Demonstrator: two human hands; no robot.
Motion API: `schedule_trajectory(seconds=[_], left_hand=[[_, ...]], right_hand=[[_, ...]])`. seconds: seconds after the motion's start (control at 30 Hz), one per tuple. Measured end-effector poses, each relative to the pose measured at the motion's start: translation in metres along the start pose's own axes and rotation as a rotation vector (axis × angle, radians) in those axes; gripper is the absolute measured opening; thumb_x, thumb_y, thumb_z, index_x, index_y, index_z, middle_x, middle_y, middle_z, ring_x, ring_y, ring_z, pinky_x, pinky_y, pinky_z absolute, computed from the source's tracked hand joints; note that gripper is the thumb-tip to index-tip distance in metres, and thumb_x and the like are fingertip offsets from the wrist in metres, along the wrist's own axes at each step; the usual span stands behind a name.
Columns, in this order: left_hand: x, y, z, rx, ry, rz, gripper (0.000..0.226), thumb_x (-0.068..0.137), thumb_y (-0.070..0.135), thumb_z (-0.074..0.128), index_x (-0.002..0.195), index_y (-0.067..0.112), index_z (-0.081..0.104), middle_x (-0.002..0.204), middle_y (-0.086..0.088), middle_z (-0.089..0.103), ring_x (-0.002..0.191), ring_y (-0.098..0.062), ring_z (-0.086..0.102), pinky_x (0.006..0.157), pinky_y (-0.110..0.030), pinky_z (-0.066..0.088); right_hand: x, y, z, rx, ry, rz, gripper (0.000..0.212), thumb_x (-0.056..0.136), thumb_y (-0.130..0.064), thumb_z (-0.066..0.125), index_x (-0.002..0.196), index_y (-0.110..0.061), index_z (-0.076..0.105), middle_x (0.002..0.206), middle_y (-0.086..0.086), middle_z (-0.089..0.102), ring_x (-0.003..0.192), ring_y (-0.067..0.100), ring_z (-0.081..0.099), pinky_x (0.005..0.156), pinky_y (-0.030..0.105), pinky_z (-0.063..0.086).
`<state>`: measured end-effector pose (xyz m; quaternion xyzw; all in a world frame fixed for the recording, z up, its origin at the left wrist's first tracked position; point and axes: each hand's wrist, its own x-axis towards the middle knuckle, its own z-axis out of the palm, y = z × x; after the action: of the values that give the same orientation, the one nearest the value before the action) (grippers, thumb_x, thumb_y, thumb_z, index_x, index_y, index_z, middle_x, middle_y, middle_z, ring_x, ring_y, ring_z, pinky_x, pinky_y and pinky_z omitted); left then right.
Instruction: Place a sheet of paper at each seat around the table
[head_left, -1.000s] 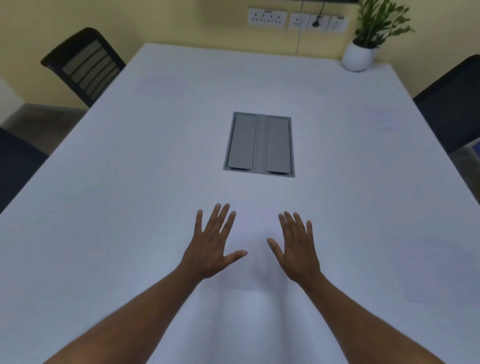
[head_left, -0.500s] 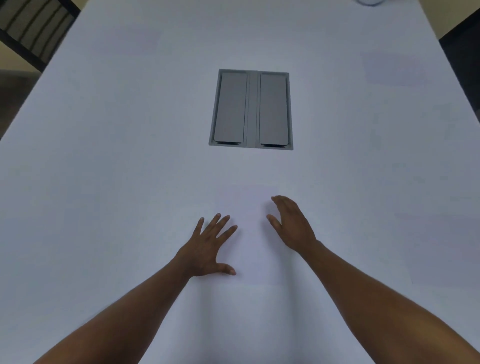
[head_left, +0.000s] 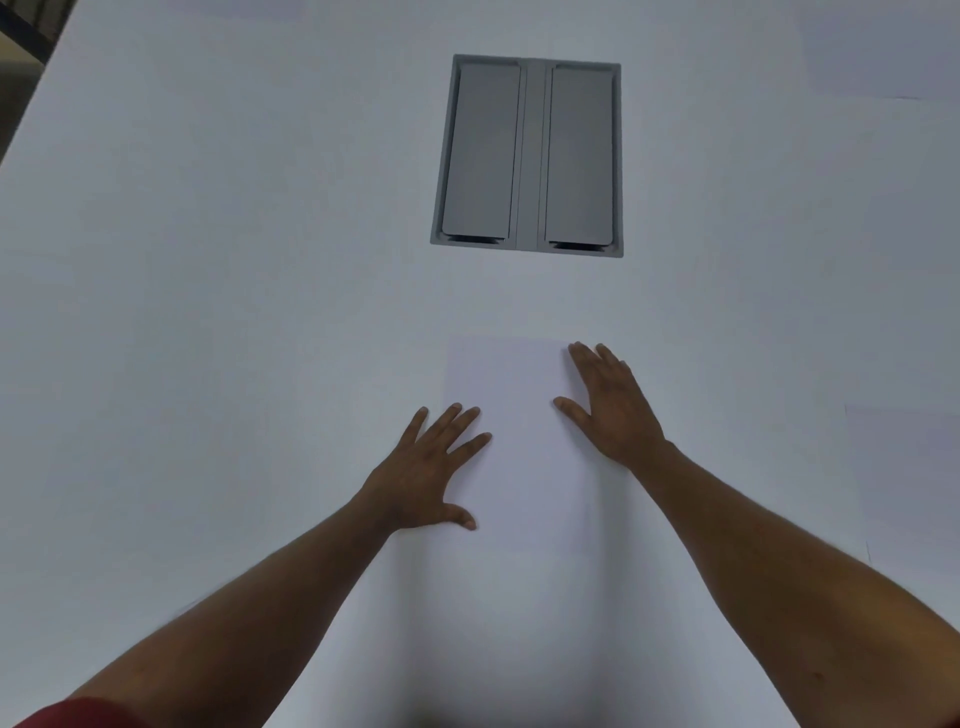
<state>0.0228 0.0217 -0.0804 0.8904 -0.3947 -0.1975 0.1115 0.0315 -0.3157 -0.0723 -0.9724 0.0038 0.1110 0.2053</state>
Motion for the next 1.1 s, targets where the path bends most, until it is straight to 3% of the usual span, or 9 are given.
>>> schedule_trajectory(seconds=[0.3,0.5,0.73,0.8,0.93,1.03,1.1], left_hand=[[0.001,-0.002,0.002,0.014,-0.019,-0.011,0.126,0.075,0.096,0.056,0.173,0.027,0.018,0.183,-0.004,0.0,0.168,-0.025,-0.007,0.134,-0.058,-0.002],[0.001,-0.002,0.002,0.02,-0.026,-0.018,0.126,0.075,0.097,0.055,0.173,0.027,0.017,0.183,-0.003,-0.002,0.168,-0.024,-0.009,0.134,-0.056,-0.005],[0.001,-0.002,0.003,0.023,0.003,-0.01,0.126,0.075,0.097,0.055,0.173,0.027,0.018,0.183,-0.004,-0.001,0.168,-0.025,-0.007,0.134,-0.057,-0.004],[0.0,-0.003,0.004,0.025,0.026,0.001,0.125,0.076,0.097,0.055,0.173,0.026,0.02,0.183,-0.005,0.001,0.169,-0.026,-0.005,0.134,-0.057,-0.002],[0.0,-0.003,0.008,0.032,0.064,0.008,0.125,0.075,0.096,0.057,0.172,0.025,0.023,0.183,-0.006,0.004,0.169,-0.027,-0.001,0.134,-0.058,0.001],[0.0,-0.004,0.01,0.036,0.079,0.014,0.126,0.074,0.096,0.058,0.172,0.025,0.025,0.182,-0.007,0.006,0.169,-0.028,0.001,0.134,-0.059,0.004],[-0.001,-0.004,0.009,0.034,0.072,0.018,0.126,0.073,0.097,0.057,0.172,0.025,0.024,0.183,-0.006,0.005,0.169,-0.028,0.001,0.134,-0.058,0.004]], right_hand=[[-0.005,-0.004,0.014,-0.001,0.057,0.004,0.07,0.108,-0.038,0.057,0.167,-0.016,0.028,0.175,0.001,0.031,0.163,0.031,0.021,0.131,0.056,0.021],[-0.005,0.002,0.015,0.009,0.084,0.01,0.076,0.107,-0.048,0.049,0.169,-0.012,0.022,0.176,0.008,0.025,0.164,0.031,0.017,0.133,0.05,0.019],[-0.004,-0.002,0.011,0.016,0.064,-0.013,0.072,0.107,-0.038,0.059,0.167,-0.013,0.028,0.173,0.004,0.034,0.163,0.031,0.022,0.13,0.055,0.023],[-0.006,-0.01,0.008,0.154,0.111,0.042,0.072,0.102,-0.033,0.069,0.164,-0.014,0.036,0.163,0.003,0.048,0.156,0.026,0.035,0.126,0.048,0.034],[-0.015,-0.034,-0.002,0.657,0.202,0.422,0.08,0.083,-0.034,0.091,0.152,-0.026,0.051,0.121,-0.004,0.072,0.109,0.014,0.068,0.095,0.026,0.052],[-0.021,-0.04,0.001,1.007,0.179,0.574,0.081,0.071,-0.036,0.099,0.141,-0.024,0.061,0.122,0.0,0.079,0.108,0.016,0.077,0.095,0.033,0.061],[-0.027,-0.045,0.001,1.131,0.126,0.596,0.061,0.077,-0.024,0.097,0.132,-0.017,0.07,0.119,0.001,0.081,0.106,0.017,0.079,0.087,0.03,0.064]])
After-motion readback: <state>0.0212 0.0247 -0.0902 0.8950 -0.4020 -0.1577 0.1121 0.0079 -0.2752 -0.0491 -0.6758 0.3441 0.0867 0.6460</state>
